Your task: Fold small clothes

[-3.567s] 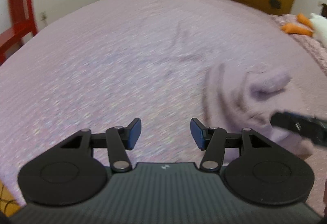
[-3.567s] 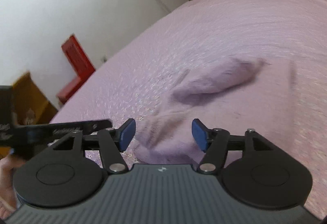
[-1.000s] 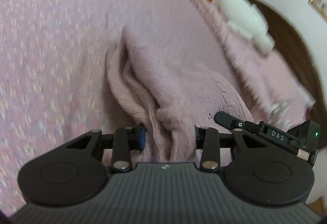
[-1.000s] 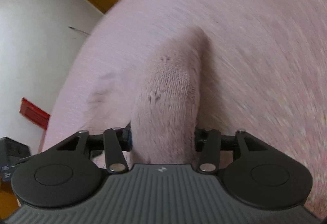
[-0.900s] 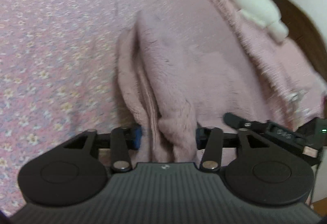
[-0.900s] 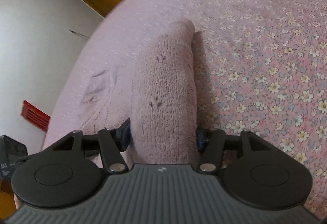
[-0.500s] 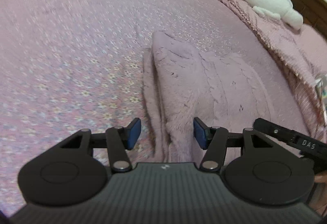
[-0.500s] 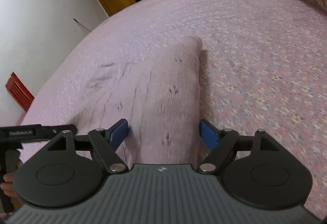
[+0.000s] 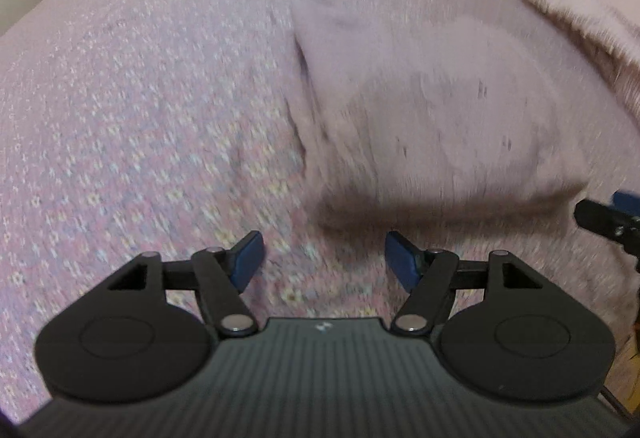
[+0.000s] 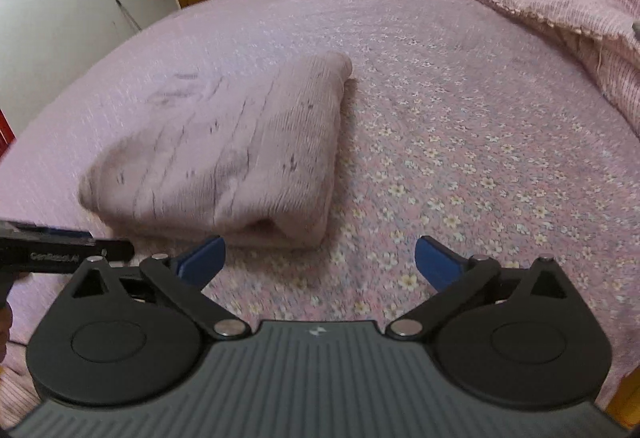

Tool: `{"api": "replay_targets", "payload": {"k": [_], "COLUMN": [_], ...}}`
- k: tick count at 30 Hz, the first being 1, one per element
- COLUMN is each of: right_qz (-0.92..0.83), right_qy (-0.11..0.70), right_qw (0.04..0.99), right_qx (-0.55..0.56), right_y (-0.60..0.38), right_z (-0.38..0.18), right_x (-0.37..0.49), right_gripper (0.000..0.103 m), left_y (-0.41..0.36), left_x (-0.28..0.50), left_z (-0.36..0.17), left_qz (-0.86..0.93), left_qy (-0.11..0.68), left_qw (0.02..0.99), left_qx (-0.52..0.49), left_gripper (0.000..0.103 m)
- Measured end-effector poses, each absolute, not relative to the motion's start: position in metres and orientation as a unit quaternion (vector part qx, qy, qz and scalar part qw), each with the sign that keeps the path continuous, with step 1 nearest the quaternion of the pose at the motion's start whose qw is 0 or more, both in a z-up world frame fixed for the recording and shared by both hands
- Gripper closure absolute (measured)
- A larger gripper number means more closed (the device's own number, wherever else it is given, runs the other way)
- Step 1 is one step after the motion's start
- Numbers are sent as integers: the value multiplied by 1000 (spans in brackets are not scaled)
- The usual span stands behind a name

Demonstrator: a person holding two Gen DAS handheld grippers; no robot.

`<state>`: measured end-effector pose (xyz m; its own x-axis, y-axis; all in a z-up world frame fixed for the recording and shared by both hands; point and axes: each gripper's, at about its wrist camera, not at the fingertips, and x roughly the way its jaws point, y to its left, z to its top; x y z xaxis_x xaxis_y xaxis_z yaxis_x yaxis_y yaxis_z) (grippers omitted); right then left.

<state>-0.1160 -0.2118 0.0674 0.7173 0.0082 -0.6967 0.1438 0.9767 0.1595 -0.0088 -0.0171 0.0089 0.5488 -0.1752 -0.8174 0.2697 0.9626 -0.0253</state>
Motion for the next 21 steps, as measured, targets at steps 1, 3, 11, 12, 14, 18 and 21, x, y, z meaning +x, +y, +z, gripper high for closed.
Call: {"api": "replay_targets", "payload": {"k": [1, 3, 11, 12, 14, 18, 21], "right_qz": [-35, -29, -53, -55, -57, -62, -66], "right_qy": [383, 406, 425, 427, 430, 436, 442], "right_qw": [918, 910, 902, 901, 900, 897, 894], "right_qx": [94, 82, 54, 51, 48, 43, 43], "right_y": [-208, -201, -186, -185, -185, -183, -181], "right_z": [63, 54, 37, 37, 35, 35, 36], "right_x": [-114, -110, -100, -99, -96, -92, -90], "right_gripper": [0, 0, 0, 0, 0, 0, 0], "left_y": [-22, -29, -46, -46, -46, -44, -42], "left_x": [-12, -17, -23, -23, -23, -22, -21], "left_z": [5, 2, -3, -3, -3, -3, -3], "left_qz": [-119, -111, -79, -79, -79, -78, -77], "left_qy": [452, 437, 428, 428, 429, 431, 434], "left_qw": [882, 889, 894, 894, 894, 894, 892], "left_qx": [63, 84, 106, 106, 102, 97, 97], "left_gripper": [34, 34, 34, 34, 34, 33, 33]}}
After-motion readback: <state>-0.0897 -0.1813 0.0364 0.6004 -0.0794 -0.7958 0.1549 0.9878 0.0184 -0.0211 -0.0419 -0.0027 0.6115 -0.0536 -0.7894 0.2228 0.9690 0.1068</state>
